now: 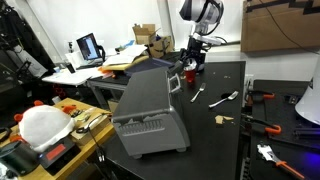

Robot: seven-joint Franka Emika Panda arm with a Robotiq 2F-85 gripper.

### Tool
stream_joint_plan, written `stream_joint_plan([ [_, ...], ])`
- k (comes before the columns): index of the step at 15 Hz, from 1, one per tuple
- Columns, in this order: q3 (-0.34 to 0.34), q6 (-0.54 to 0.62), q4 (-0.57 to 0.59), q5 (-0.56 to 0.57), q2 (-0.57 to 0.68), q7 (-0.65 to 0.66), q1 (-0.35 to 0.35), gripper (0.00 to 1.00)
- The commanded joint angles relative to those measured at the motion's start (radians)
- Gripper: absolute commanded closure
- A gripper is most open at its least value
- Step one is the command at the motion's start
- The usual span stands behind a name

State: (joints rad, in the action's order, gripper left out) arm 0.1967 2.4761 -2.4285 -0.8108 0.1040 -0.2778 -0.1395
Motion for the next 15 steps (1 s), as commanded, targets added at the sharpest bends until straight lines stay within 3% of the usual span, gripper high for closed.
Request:
stream_joint_plan([
  [1, -0.024, 0.038, 0.027, -0.086, 0.025, 0.08, -0.019, 0.0],
  [9, -0.043, 0.076, 0.012, -0.202, 0.025, 0.158, -0.012, 0.0],
  [15, -0.041, 0.027, 0.022, -0.272, 0.064, 0.166, -0.025, 0.0],
])
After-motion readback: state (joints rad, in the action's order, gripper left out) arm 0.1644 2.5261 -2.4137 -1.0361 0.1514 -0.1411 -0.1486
